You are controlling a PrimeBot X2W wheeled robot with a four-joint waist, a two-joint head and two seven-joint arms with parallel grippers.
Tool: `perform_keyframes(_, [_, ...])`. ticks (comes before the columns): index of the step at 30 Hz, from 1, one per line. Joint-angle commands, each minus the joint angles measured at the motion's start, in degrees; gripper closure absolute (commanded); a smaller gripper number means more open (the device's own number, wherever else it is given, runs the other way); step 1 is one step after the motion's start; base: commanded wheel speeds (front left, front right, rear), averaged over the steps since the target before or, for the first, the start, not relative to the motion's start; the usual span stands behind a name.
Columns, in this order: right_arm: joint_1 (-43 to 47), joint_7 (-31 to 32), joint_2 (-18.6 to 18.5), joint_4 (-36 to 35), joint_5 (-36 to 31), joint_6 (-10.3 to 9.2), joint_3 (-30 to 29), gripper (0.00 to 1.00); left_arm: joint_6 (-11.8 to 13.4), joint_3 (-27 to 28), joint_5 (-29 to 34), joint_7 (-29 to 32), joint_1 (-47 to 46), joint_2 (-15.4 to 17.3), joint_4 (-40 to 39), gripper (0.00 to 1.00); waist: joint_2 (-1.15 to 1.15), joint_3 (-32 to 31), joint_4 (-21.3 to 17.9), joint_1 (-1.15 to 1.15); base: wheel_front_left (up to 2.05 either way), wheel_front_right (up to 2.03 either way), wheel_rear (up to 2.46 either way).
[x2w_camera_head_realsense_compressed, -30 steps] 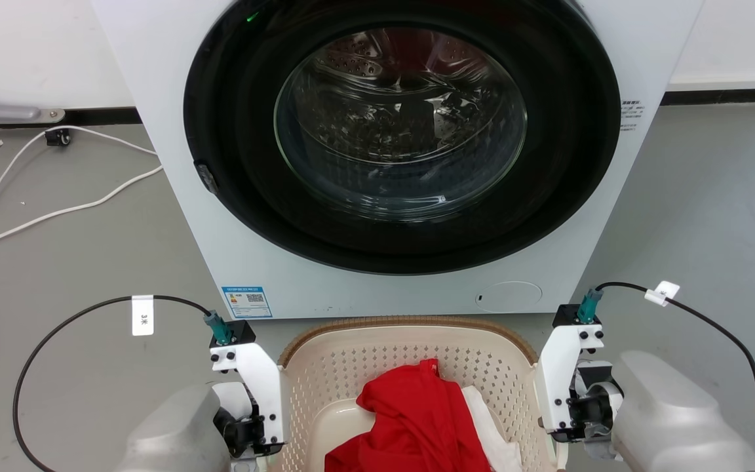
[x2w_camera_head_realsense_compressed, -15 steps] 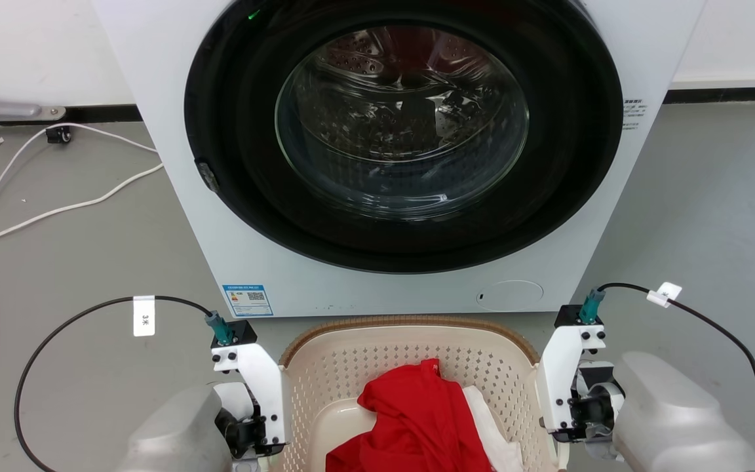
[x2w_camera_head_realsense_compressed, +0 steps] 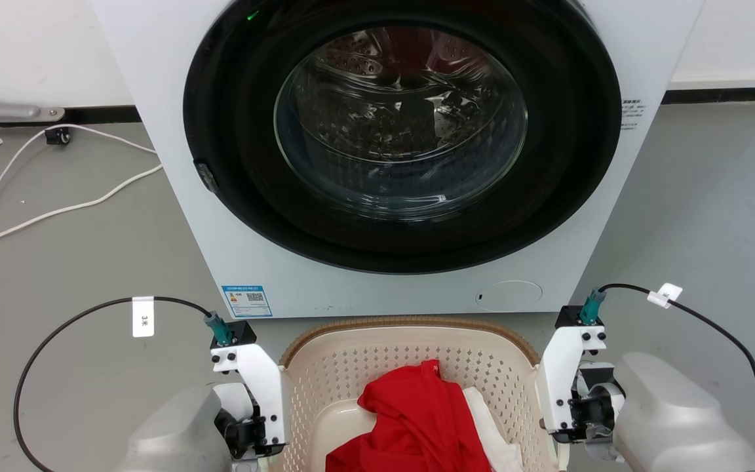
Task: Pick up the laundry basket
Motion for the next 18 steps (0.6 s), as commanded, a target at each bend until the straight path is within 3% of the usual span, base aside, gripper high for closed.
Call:
perform_keyframes(1, [-1.1,0.1,1.6,-0.6,0.7,0.67,0.1,1.00,-0.5,0.0,-0.5,-0.4,-0.2,-1.3,-1.0,1.00,0.00,0.0,0.0,0.00,0.00,0.00,0.00])
perform_keyframes(18, [-1.3,0.1,1.7,-0.4,1.7,0.67,0.7,1.00,-0.5,-0.6,-1.3,-1.0,-0.4,-1.4,-0.8,1.00,0.00,0.0,-0.1,0.00,0.00,0.00,0.00])
